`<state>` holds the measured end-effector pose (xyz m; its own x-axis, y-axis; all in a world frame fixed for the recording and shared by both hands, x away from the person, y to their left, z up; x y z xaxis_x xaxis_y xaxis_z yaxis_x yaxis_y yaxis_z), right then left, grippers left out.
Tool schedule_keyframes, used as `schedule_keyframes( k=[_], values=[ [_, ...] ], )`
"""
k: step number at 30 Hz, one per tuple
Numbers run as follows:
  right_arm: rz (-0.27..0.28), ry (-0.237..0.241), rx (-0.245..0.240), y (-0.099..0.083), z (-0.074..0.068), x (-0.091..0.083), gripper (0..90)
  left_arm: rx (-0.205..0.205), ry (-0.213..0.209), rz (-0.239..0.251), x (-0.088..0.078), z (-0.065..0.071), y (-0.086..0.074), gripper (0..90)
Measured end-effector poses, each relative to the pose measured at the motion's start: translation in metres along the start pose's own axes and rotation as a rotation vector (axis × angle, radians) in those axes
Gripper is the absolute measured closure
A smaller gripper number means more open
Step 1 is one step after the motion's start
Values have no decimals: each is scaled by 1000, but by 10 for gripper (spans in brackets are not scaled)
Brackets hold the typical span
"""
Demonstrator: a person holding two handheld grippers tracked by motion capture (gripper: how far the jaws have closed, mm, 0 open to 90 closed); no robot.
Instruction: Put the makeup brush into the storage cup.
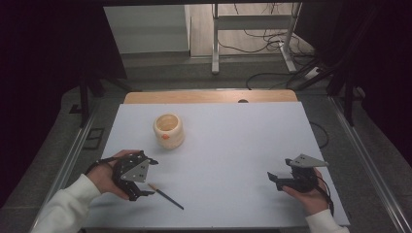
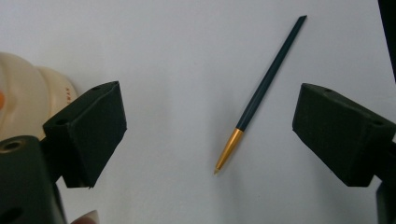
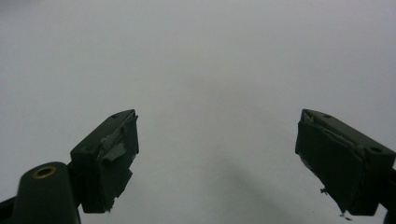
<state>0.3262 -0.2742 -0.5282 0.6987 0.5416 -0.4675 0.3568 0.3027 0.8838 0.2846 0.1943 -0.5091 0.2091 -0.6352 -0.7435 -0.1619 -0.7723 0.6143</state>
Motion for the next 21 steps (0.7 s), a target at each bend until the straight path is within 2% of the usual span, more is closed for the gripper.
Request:
schedule_keyframes(
  k=[4, 8, 12, 21],
  values=[
    [-3, -3, 3, 0, 0, 0, 142, 23, -19, -1, 2, -1, -1, 108],
    [-2, -5, 4, 0, 1, 0, 143, 11, -50, -18, 6, 2, -3, 100],
    [-3, -6, 3, 0, 0, 0, 143, 23, -71, -33, 12, 4, -5, 91],
    [-4, -7, 3, 0, 1, 0, 144, 23, -87, -59, 19, 3, -13, 106]
  ],
)
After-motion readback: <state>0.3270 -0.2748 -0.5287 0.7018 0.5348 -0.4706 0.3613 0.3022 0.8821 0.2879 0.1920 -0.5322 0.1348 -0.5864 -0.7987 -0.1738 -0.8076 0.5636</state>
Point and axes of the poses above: each handheld gripper's, and its own axes: x roughly forward along the jaws, y roughly out of its top, z roughly to its right, the point moved 5 cm from there along x, roughly forward along the jaws, and after that the axes turned 10 degrees about z, right-handed, at the moved point
